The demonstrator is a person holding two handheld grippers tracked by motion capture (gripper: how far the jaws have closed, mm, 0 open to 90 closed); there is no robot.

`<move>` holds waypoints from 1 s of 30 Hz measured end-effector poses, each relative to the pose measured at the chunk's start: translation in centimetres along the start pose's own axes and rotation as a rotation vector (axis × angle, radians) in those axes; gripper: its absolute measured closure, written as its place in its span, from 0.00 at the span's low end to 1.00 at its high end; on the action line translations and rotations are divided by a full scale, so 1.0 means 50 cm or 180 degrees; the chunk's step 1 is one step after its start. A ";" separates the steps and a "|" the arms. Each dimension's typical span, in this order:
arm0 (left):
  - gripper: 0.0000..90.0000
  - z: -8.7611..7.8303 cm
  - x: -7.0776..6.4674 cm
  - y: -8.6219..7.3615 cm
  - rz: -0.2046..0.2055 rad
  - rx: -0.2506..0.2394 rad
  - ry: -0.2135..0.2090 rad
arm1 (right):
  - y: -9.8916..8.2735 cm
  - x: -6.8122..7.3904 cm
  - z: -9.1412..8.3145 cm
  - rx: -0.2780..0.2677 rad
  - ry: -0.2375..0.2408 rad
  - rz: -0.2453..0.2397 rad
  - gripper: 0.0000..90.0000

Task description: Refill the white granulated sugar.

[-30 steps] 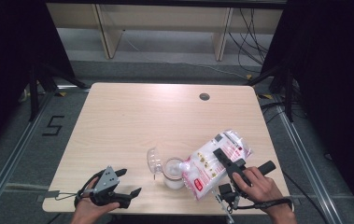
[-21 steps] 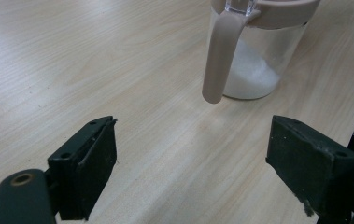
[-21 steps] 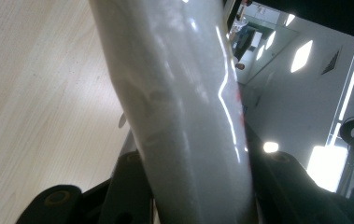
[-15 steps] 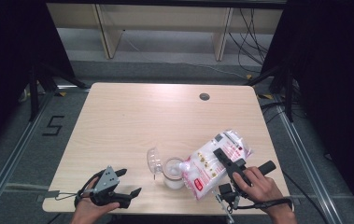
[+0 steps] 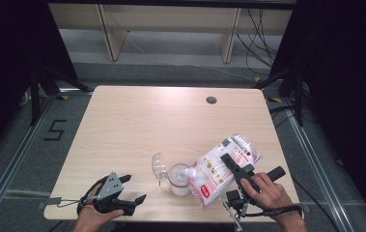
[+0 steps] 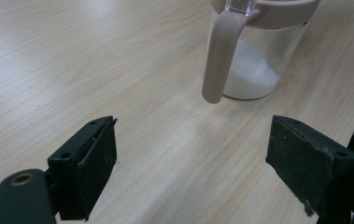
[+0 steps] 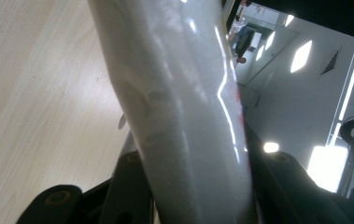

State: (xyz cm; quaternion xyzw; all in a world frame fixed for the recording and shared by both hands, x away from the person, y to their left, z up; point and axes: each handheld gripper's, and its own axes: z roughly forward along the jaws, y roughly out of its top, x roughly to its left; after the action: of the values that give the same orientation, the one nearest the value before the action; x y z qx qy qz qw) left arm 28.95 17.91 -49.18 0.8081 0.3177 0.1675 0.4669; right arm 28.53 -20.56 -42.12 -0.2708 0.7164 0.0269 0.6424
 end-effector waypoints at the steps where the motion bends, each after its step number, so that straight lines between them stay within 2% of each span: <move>1: 0.17 0.000 0.000 0.000 -0.0008 0.0001 0.0001 | 0.000 -0.001 0.000 -0.0012 -0.0002 -0.0015 0.75; 9: 0.17 -0.001 -0.001 0.000 -0.0026 -0.0001 0.0004 | -0.001 0.000 -0.001 0.0014 0.0001 0.0018 0.75; 12: 0.17 -0.001 0.003 0.001 0.0069 0.0003 -0.0002 | 0.000 0.000 -0.002 0.0044 0.0047 0.0022 0.75; 13: 0.17 -0.001 0.002 0.001 0.0066 0.0002 -0.0003 | 0.000 0.000 -0.001 0.0026 0.0040 0.0018 0.75; 14: 0.17 0.000 -0.001 0.000 -0.0031 -0.0007 -0.0006 | 0.000 -0.001 0.000 0.0018 0.0042 0.0002 0.75; 20: 0.17 0.000 -0.001 0.000 -0.0027 -0.0009 -0.0009 | 0.000 0.001 -0.002 0.0040 0.0057 0.0045 0.75; 23: 0.17 0.000 -0.001 0.000 -0.0023 -0.0007 -0.0009 | -0.001 -0.002 0.000 0.0008 0.0038 -0.0022 0.75; 30: 0.17 0.000 -0.001 0.000 -0.0021 -0.0008 -0.0010 | -0.002 -0.002 0.002 -0.0019 -0.0004 -0.0049 0.76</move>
State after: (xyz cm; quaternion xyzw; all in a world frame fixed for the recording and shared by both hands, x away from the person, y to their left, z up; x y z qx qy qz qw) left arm 28.90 17.90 -49.18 0.8067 0.3195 0.1652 0.4689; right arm 28.65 -20.58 -42.02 -0.2782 0.7139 0.0242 0.6422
